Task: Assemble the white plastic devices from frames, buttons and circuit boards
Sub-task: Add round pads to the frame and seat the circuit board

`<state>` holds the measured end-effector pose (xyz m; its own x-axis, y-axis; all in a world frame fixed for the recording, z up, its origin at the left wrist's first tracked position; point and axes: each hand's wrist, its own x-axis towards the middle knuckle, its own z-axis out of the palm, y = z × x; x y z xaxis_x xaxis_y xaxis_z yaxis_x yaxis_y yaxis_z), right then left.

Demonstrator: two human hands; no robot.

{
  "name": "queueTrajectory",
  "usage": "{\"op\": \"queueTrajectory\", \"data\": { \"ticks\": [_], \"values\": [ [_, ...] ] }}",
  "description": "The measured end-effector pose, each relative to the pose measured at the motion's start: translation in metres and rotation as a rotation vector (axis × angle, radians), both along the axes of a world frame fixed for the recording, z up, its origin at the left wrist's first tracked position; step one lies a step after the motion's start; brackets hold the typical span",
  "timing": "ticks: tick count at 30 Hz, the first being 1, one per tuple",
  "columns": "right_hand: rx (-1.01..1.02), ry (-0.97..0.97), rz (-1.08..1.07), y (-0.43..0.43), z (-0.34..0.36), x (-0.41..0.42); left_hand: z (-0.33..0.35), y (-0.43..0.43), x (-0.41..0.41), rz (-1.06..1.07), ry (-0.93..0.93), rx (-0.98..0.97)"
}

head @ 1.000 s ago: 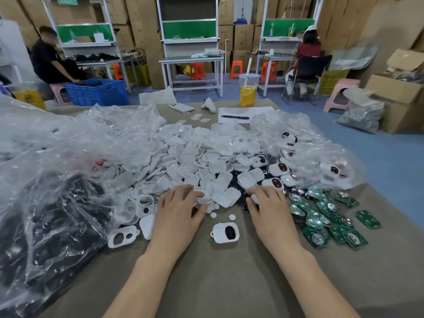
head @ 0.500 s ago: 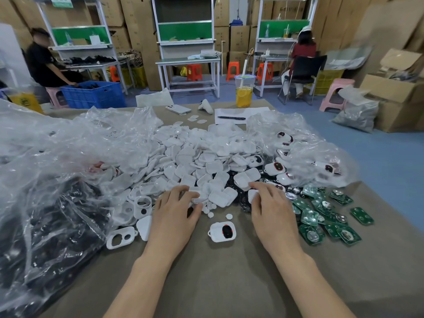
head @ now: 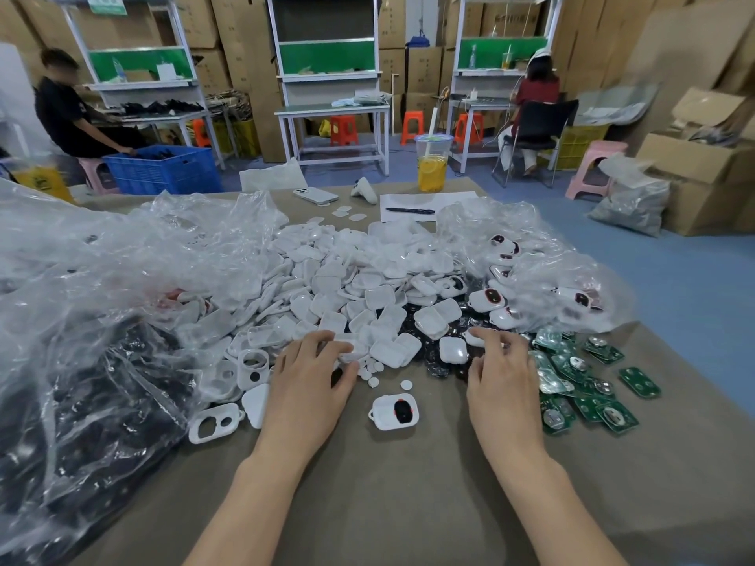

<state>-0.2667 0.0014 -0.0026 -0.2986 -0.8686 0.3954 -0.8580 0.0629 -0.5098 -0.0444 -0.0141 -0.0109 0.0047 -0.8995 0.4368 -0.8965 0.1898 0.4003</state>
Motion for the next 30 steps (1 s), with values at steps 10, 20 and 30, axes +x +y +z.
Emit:
{"op": "queueTrajectory", "data": {
  "ticks": [10, 20, 30],
  "values": [
    [-0.225, -0.734, 0.322, 0.002, 0.006, -0.004, 0.002, 0.005, -0.005, -0.004, -0.024, -0.173],
    [0.006, -1.176, 0.683, 0.003, 0.015, 0.005, 0.017, 0.033, -0.035, -0.394, 0.368, 0.002],
    [0.117, -1.132, 0.769, 0.007, 0.013, 0.014, 0.021, 0.031, -0.030, -0.354, 0.867, 0.121]
  ]
}}
